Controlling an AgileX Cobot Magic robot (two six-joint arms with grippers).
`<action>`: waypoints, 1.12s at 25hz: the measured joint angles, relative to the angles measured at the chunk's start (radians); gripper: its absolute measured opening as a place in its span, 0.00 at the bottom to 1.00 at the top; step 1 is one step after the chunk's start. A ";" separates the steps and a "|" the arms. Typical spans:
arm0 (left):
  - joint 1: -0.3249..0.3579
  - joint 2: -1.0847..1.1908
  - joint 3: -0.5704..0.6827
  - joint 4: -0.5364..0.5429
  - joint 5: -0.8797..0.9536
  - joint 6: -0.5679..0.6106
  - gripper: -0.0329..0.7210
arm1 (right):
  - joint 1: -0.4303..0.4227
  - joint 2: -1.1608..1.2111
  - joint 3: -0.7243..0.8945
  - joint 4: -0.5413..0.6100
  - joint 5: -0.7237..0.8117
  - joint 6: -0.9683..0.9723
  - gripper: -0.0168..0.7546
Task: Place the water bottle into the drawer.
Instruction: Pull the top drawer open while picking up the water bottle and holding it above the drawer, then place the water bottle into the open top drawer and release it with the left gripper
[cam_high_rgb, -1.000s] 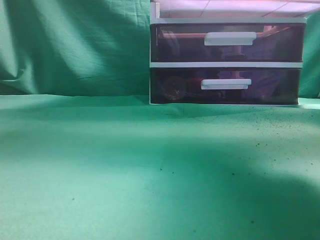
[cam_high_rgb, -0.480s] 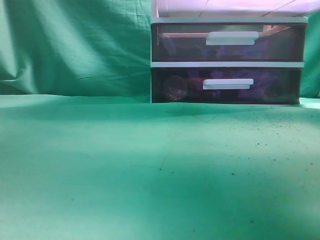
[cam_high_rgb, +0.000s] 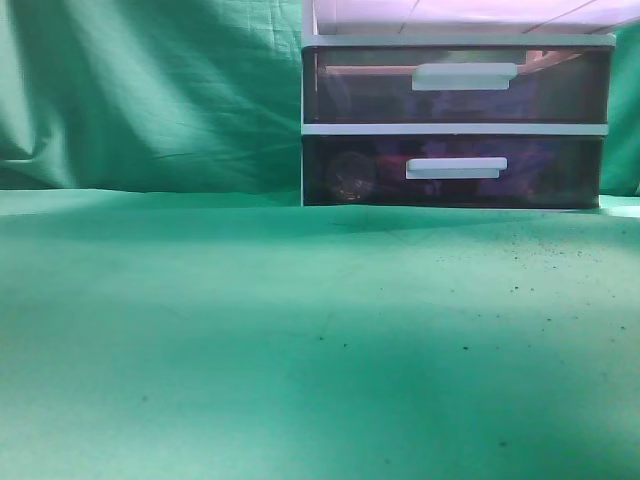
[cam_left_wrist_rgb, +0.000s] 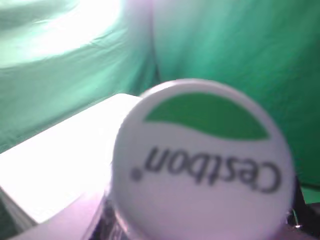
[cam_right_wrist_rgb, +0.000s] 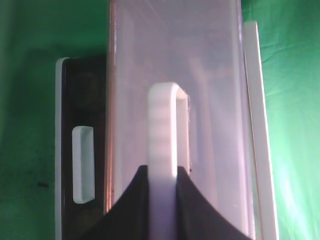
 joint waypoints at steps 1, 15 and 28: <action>-0.023 0.029 -0.033 0.011 -0.002 0.002 0.43 | 0.000 0.000 0.000 0.000 0.000 0.000 0.15; -0.108 0.439 -0.178 0.243 -0.047 -0.138 0.43 | 0.000 0.000 0.000 0.000 0.001 0.039 0.15; -0.129 0.450 -0.191 0.382 -0.064 -0.410 0.90 | 0.001 0.000 0.007 -0.010 0.020 0.061 0.15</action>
